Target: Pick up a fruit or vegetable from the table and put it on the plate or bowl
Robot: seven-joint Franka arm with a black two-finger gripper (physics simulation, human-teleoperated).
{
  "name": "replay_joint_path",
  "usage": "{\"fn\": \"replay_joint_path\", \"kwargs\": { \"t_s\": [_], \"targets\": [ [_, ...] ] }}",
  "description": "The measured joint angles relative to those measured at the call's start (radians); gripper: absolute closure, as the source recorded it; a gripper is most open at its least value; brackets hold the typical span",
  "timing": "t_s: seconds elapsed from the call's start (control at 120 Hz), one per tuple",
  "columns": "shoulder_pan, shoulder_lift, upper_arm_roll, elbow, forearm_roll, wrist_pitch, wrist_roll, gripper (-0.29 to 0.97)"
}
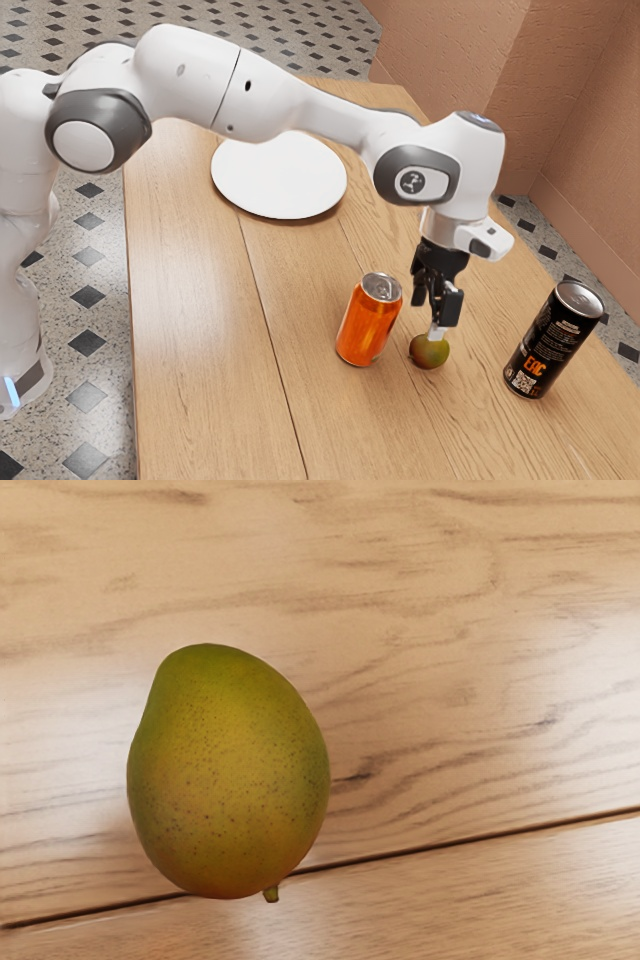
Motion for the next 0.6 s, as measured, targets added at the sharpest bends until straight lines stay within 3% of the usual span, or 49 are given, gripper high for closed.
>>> {"fn": "replay_joint_path", "kwargs": {
  "t_s": [0.6],
  "targets": [
    [0.01, 0.035, -0.001, -0.054, -0.029, 0.045, 0.035, 0.0]
  ]
}}
